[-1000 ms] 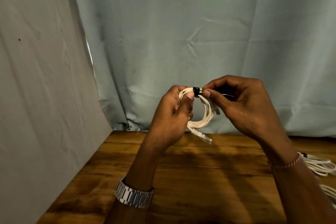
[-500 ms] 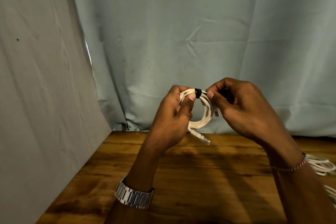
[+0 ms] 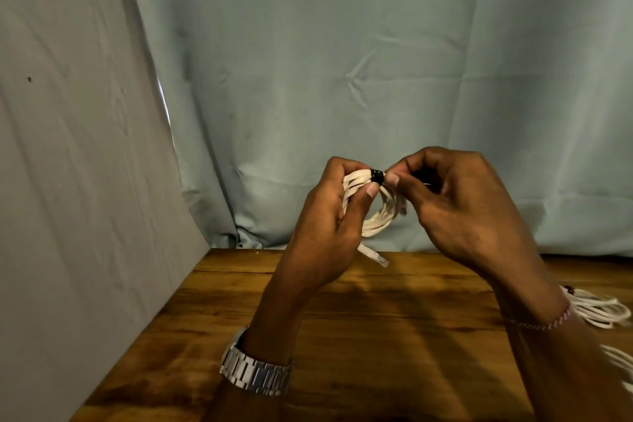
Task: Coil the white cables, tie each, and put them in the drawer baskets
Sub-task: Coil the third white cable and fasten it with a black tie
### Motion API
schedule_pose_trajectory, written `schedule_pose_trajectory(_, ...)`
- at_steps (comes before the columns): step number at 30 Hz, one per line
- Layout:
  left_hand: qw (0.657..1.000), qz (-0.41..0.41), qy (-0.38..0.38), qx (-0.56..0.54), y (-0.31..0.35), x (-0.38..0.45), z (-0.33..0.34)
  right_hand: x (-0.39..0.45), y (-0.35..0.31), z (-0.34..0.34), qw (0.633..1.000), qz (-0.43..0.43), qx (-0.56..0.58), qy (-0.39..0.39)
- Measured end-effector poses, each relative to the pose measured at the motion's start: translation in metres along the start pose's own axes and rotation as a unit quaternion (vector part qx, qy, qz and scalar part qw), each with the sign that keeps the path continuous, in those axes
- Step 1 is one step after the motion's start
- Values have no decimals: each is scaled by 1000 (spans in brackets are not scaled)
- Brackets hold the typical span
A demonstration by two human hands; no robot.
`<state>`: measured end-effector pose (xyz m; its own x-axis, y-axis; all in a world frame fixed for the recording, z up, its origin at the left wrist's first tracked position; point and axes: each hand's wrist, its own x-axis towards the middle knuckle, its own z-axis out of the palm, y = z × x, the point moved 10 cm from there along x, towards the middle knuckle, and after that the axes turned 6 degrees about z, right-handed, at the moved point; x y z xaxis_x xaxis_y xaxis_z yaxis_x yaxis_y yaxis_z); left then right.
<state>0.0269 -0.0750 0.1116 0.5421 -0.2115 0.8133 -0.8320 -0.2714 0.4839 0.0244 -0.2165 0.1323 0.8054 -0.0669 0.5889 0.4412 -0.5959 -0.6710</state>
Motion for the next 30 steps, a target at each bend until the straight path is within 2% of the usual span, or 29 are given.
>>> schedule_pose_trajectory(4, 1000, 11, 10, 2, 2, 0, -3, -2, -4, -4, 999, -14, -6, 48)
schedule_pose_trajectory(10, 1000, 16, 22, -6, 1, 0, -8, -5, -7, -2, 997, -23, -8, 79)
schedule_pose_trajectory(23, 998, -1, 8, -58, -8, -2, -3, -1, -2, 1, 1000, -5, 22, 10)
schedule_pose_trajectory(30, 998, 2, -11, -66, -7, -1, -9, -2, -14, -2, 996, -67, 47, 29)
